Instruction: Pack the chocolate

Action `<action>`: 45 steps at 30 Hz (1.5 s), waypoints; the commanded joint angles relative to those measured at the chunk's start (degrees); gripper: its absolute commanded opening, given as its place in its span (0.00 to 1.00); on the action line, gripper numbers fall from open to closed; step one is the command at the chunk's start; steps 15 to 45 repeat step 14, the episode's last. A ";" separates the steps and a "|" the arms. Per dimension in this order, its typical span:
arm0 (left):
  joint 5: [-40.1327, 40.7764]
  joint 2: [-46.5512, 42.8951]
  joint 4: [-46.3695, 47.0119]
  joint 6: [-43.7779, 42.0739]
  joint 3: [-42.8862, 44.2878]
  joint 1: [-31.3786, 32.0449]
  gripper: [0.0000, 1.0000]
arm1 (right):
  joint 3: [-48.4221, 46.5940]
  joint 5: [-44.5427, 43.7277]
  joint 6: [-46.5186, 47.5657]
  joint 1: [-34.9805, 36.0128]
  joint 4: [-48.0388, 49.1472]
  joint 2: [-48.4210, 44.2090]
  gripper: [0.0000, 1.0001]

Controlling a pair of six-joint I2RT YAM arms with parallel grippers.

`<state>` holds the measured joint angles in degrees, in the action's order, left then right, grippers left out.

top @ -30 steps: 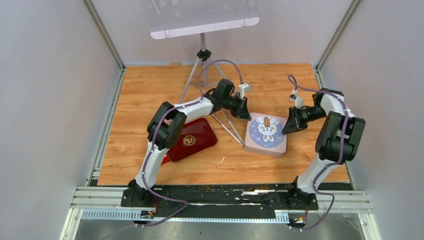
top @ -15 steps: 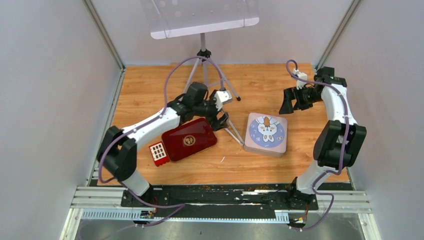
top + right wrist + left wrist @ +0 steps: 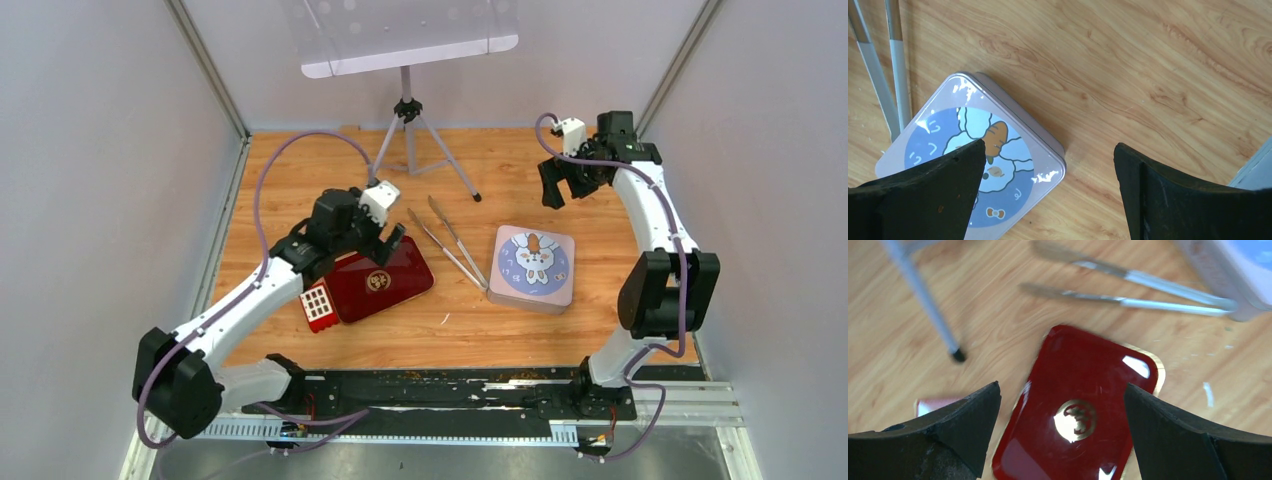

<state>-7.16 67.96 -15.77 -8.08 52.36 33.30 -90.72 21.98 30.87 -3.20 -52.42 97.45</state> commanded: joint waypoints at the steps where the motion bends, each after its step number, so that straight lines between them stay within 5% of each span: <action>1: 7.86 -2.86 -0.10 6.80 -3.96 -8.47 1.00 | -0.20 -7.89 -5.01 0.98 5.38 -0.68 1.00; 8: 16.67 -8.81 -3.94 9.18 1.63 -18.09 1.00 | -6.18 -11.30 -8.67 1.27 8.23 -7.14 1.00; 12: 18.14 -10.92 -9.47 5.58 8.55 -18.44 1.00 | -6.33 -10.07 -9.51 1.43 9.57 -10.19 1.00; 45: 18.04 -12.21 -8.89 3.11 7.84 -18.44 1.00 | -4.92 -9.77 -9.92 1.44 10.00 -10.63 1.00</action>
